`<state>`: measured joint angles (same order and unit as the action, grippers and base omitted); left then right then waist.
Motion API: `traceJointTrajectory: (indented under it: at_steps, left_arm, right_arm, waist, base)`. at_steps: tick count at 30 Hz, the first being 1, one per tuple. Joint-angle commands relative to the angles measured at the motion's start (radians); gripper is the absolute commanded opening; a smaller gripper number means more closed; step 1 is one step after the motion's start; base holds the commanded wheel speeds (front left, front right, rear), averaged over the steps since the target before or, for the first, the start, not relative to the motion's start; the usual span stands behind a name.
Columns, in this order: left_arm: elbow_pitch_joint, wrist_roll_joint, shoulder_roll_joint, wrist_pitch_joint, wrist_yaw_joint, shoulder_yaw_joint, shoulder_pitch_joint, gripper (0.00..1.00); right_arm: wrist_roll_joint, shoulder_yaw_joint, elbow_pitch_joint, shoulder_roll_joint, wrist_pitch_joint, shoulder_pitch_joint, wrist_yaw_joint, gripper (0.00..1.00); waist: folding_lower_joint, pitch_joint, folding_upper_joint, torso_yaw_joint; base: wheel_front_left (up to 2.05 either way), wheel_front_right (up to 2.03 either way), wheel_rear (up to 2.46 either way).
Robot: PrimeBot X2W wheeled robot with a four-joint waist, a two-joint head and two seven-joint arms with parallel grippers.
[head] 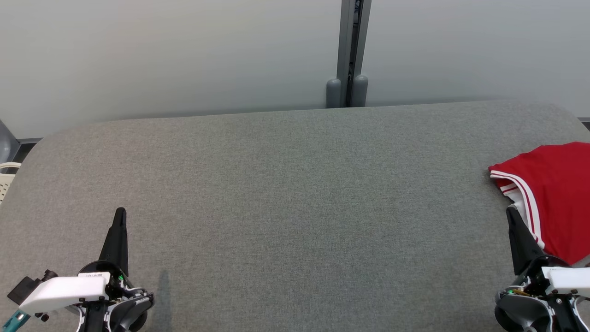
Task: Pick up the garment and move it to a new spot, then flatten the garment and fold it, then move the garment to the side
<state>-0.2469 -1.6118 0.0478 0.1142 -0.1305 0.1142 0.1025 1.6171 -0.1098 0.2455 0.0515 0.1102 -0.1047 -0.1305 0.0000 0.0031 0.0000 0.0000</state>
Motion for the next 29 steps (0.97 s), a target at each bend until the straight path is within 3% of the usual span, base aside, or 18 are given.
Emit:
traceJointTrajectory:
  at_steps: [1,29]
  left_arm:
    - [0.003,-0.002,0.003,0.003,-0.003,0.003,0.013,0.0]
    - [0.003,-0.002,0.003,0.003,-0.003,0.003,0.013,0.0]
  right_arm:
    - [-0.004,-0.003,0.002,0.003,0.004,-0.009,0.0,0.0]
    - [-0.006,-0.004,0.002,0.002,0.005,-0.009,0.0,0.0]
  waist:
    - [0.0,0.0,0.0,0.0]
    - [0.0,0.0,0.0,0.0]
  base:
    - [0.0,0.0,0.0]
    - [0.0,0.0,0.0]
